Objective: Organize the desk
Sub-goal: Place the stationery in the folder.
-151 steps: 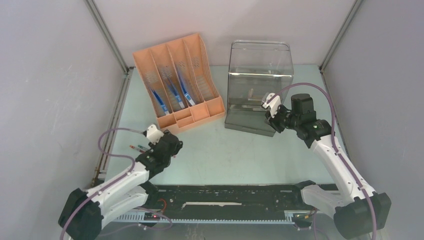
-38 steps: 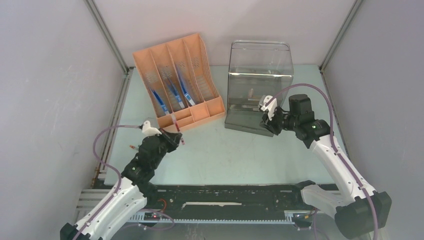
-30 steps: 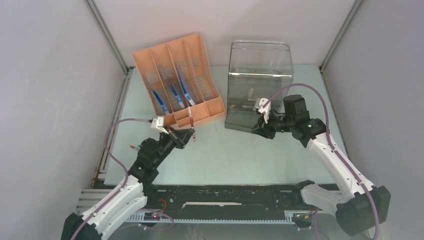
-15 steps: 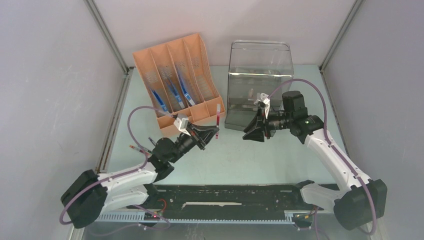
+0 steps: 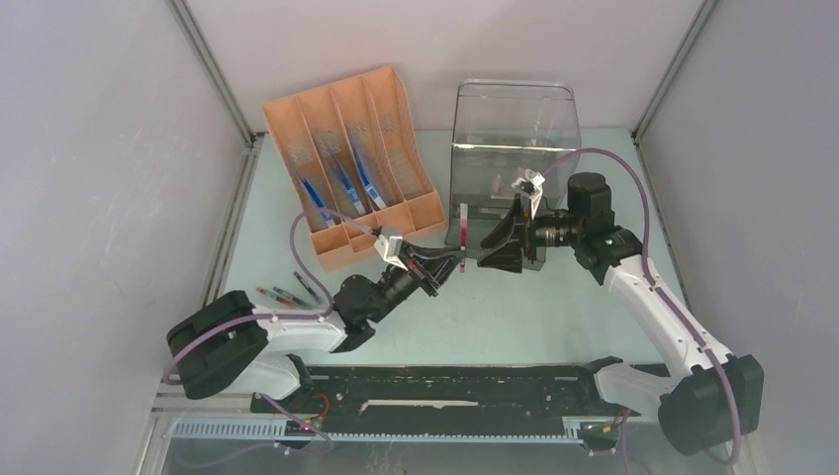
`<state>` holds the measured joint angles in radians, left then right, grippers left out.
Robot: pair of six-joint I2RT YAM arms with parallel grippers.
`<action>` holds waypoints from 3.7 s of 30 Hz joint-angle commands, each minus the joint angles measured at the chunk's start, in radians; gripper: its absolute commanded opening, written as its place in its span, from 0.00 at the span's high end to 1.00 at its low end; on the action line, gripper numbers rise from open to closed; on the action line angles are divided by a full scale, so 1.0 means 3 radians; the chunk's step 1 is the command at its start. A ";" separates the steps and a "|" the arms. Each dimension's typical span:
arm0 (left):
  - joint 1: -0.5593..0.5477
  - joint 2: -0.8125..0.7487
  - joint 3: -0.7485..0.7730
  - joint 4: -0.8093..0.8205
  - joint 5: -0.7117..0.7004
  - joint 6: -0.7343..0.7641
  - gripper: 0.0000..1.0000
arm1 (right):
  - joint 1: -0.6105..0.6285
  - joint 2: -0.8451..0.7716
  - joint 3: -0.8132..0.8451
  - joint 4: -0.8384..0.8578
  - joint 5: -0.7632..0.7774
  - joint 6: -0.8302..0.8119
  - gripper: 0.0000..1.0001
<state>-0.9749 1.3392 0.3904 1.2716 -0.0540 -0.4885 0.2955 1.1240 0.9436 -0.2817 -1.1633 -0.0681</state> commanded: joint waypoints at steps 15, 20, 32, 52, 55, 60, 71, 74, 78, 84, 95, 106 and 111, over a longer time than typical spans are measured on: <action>-0.0457 0.0328 0.0248 0.0419 -0.0370 -0.0031 1.00 | 0.0063 -0.0175 -0.0356 0.1049 0.0522 0.1076 0.45; -0.0477 0.0322 0.0253 0.0420 -0.0366 -0.0037 0.97 | 0.0129 -0.0164 -0.0369 0.1034 0.0586 0.1039 0.57; -0.0478 0.0102 -0.0050 0.0362 -0.0651 -0.0043 0.43 | 0.0163 -0.0199 -0.0258 0.0525 0.0671 0.0321 1.00; -0.0254 -0.2040 -0.0939 -0.2307 -0.1737 0.0264 0.00 | 0.0459 -0.0051 -0.0130 -0.0072 0.3348 -0.1730 0.97; -0.0145 -0.2224 -0.1051 -0.2416 -0.1708 0.0127 0.00 | 0.0540 0.0028 -0.0131 0.0046 0.3582 -0.1869 0.97; -0.0021 -0.2379 -0.1129 -0.2633 -0.1665 -0.0016 0.00 | 0.0555 0.0283 -0.0045 0.0087 0.3682 -0.1998 0.96; 0.0045 -0.2731 -0.1277 -0.2899 -0.1916 -0.0284 0.00 | 0.0685 0.0898 0.0064 0.0200 0.4293 -0.2012 0.78; 0.0067 -0.2808 -0.1278 -0.2972 -0.1909 -0.0292 0.06 | 0.0709 0.1009 0.0066 0.0186 0.4396 -0.1999 0.64; 0.0096 -0.2867 -0.1263 -0.3083 -0.1831 -0.0366 0.13 | 0.0734 0.0979 0.0066 0.0061 0.4330 -0.1954 0.51; 0.0174 -0.2945 -0.1184 -0.3476 -0.1810 -0.0757 0.12 | 0.0811 0.0624 0.0120 -0.0366 0.3702 -0.1853 0.48; 0.0615 -0.3031 -0.0827 -0.4983 -0.2053 -0.1747 0.13 | 0.0980 0.0244 0.0162 -0.0671 0.3167 -0.1863 0.46; 0.1601 -0.2611 -0.0156 -0.5988 -0.2001 -0.2000 0.14 | 0.1024 0.0320 0.0157 -0.0718 0.3262 -0.1951 0.45; 0.2021 -0.1965 0.0180 -0.6146 -0.1809 -0.1970 0.15 | 0.1025 0.0386 0.0158 -0.0719 0.3279 -0.1947 0.45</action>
<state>-0.4259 0.6426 0.3664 -0.4965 -0.6189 -1.0588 0.5953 1.2282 0.9615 -0.4992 -0.1883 -0.6456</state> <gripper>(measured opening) 0.857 0.546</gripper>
